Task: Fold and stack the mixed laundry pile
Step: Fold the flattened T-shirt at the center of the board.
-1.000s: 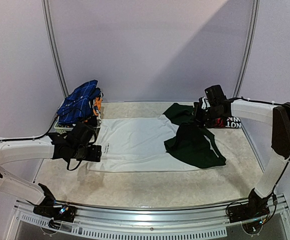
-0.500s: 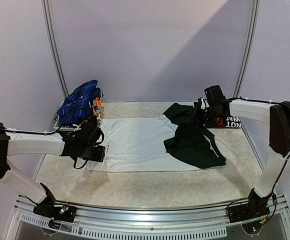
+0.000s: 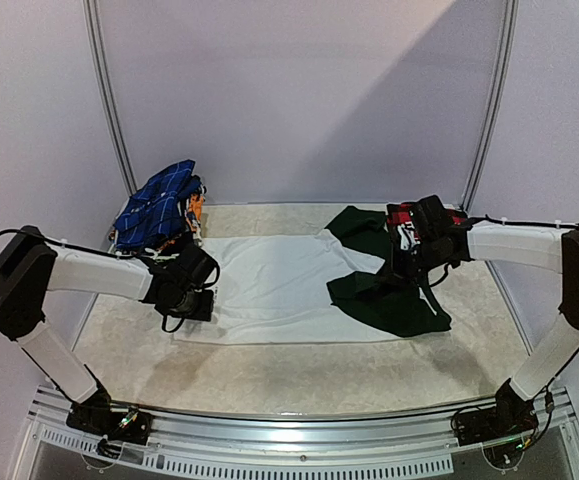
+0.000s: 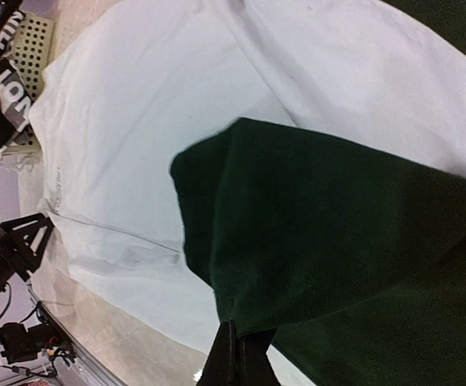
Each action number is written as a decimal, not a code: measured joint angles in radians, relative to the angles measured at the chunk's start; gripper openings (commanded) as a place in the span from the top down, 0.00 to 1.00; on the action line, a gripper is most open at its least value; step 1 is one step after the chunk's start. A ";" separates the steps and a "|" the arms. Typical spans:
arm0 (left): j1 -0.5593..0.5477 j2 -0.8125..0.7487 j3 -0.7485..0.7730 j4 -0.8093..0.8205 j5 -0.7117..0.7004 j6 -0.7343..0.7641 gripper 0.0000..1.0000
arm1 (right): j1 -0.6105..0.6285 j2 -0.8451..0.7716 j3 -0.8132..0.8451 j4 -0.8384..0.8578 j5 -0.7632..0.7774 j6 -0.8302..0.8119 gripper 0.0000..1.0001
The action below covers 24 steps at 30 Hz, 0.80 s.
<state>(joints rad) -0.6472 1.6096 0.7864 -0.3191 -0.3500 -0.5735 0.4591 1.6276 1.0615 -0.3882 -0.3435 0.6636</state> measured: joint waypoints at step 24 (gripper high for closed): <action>-0.035 -0.081 0.043 -0.068 -0.169 -0.082 0.09 | -0.026 -0.047 -0.177 -0.087 0.248 -0.050 0.58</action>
<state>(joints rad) -0.6819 1.5288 0.8291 -0.3870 -0.5186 -0.6552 0.4335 1.5806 0.8841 -0.4751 -0.0956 0.6136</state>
